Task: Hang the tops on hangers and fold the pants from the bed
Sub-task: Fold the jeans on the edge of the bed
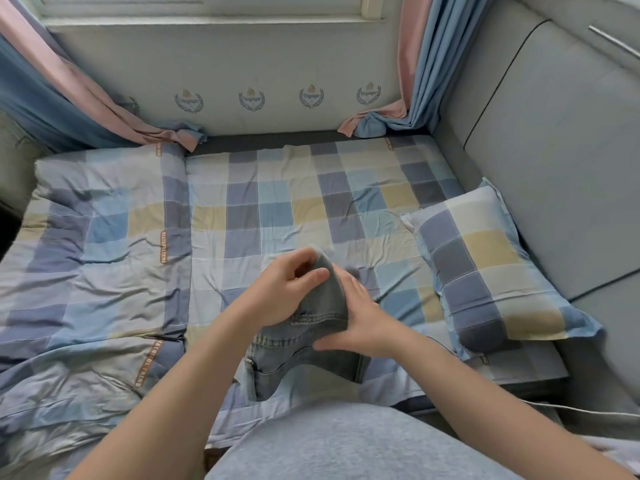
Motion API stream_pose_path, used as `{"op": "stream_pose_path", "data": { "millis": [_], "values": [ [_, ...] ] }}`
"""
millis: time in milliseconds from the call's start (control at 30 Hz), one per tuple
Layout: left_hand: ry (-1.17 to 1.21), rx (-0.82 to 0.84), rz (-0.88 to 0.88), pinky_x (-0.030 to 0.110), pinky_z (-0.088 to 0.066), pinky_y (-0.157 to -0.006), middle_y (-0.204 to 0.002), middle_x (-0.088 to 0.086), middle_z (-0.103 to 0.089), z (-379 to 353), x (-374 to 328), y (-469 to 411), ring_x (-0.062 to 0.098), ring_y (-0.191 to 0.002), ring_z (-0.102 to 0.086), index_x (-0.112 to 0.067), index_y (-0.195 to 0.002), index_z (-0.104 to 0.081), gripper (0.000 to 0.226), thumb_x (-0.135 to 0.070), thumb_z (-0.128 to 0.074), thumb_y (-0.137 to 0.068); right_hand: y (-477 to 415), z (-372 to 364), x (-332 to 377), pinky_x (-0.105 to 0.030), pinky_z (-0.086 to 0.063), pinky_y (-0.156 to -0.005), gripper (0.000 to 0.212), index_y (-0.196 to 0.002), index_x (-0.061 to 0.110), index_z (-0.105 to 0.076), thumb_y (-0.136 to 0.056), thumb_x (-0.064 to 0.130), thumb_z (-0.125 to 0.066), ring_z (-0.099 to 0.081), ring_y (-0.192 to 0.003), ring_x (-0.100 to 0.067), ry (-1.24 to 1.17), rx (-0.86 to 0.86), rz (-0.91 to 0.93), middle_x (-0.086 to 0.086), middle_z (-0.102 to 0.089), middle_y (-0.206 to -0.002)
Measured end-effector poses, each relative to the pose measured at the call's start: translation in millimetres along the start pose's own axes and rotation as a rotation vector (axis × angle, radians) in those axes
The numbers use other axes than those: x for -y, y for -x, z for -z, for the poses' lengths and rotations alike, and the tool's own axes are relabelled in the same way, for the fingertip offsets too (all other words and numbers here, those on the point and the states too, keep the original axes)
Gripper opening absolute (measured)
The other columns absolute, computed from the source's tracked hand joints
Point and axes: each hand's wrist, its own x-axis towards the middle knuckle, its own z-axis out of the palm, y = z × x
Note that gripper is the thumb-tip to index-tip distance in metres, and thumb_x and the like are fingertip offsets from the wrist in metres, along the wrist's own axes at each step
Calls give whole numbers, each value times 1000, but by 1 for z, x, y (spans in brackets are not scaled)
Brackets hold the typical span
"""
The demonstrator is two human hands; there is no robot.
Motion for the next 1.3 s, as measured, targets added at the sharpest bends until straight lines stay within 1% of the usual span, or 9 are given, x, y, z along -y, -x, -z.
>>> {"op": "stream_pose_path", "data": {
  "millis": [133,233,367,533,700,900,1067,1200,1300],
  "values": [
    [70,11,-3,29,-40,-64,-73,5,-53,5,-8,0,12,-69,-48,-6,-86,-61,17,-17,-60,-100,-15,-6,0,-42,-51,-86,41,-120,28,-55,-83,21,-72,-60,-107,-24,-81,-257,34,1,-63,-110],
    [201,-60,75,29,-47,-70,-80,4,-65,10,-5,-2,12,-76,-58,-6,-95,-68,9,-14,-64,-97,-25,8,-6,-45,-51,-78,10,-95,16,-66,-91,7,-65,-65,-85,-20,-258,-296,9,-3,-70,-86],
    [216,-126,147,25,-54,-87,-101,-3,-75,22,17,3,8,-97,-69,-23,-108,-70,15,-24,-70,-93,-28,27,-10,-45,-57,-76,28,-84,13,-73,-97,-2,-54,-67,-83,-28,-641,-341,-120,-12,-72,-83],
    [49,-57,290,34,-42,-108,-136,-22,-52,8,57,36,-11,-123,-47,-54,-131,-45,71,-74,-67,-67,-30,55,-9,-36,-61,-69,19,-98,2,-70,-100,2,-51,-70,-83,-29,-958,-419,-189,-16,-74,-91],
    [25,27,298,44,-37,-114,-154,-10,-37,-21,80,54,12,-143,-37,-51,-153,-14,126,-51,-93,-55,-30,81,-5,-32,-60,-64,20,-98,7,-70,-101,9,-51,-74,-78,-22,-1164,-464,-182,-10,-77,-89],
    [-147,-223,215,33,-54,-76,-97,-19,-71,-24,77,43,8,-92,-67,-47,-111,-54,52,-3,-59,-83,-38,77,-10,-33,-60,-60,20,-101,9,-69,-102,13,-49,-75,-75,-22,-1290,-451,-305,-8,-77,-86],
    [116,-382,387,47,-56,-79,-90,1,-74,2,60,25,20,-91,-70,-20,-94,-68,7,-20,-62,-98,-48,69,-39,-33,-52,-68,13,-113,15,-58,-101,12,-54,-62,-82,-20,-1105,-693,-484,-9,-66,-106],
    [314,-326,585,52,-56,-84,-94,21,-75,13,42,16,40,-89,-72,-2,-97,-71,25,-25,-62,-98,-42,58,-52,-38,-42,-91,25,-120,17,-48,-99,27,-57,-50,-100,-21,-769,-743,-531,-5,-53,-115],
    [307,-231,653,44,-56,-72,-94,27,-73,4,31,16,35,-78,-71,8,-99,-68,32,-23,-62,-97,-29,40,-38,-40,-50,-89,31,-126,19,-51,-98,28,-62,-61,-108,-21,-672,-477,-356,-2,-61,-117]
  ]
}}
